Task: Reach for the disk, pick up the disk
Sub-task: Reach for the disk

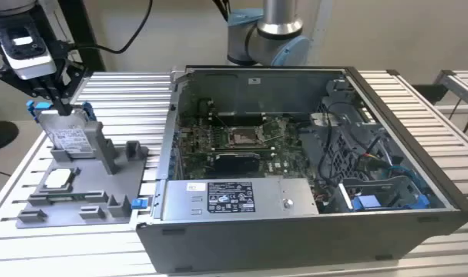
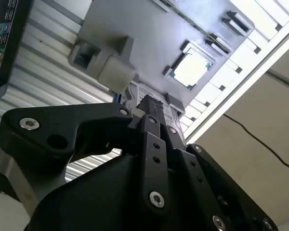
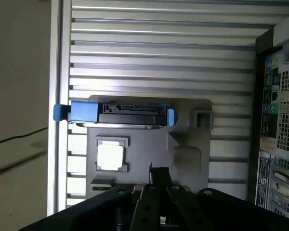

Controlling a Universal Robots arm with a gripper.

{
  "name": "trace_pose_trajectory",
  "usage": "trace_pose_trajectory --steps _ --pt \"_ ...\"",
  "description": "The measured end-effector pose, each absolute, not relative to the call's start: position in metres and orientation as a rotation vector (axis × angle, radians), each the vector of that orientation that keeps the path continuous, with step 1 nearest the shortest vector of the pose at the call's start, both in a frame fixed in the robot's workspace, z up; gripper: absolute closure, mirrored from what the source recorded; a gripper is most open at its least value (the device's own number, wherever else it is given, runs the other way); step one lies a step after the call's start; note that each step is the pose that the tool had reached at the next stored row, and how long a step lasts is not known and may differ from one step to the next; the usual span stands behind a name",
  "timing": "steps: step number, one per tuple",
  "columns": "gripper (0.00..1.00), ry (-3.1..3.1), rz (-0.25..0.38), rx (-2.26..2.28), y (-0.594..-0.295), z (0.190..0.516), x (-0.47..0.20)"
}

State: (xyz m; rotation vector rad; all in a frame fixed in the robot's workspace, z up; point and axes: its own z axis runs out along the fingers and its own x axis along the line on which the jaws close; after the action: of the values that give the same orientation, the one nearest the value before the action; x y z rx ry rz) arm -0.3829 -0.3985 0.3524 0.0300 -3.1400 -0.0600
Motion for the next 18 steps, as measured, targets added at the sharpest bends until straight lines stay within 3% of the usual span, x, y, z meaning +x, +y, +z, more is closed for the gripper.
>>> trace_pose_trajectory --steps 18 --pt "1.0 -3.14 -0.06 0.03 -0.387 0.352 -0.383"
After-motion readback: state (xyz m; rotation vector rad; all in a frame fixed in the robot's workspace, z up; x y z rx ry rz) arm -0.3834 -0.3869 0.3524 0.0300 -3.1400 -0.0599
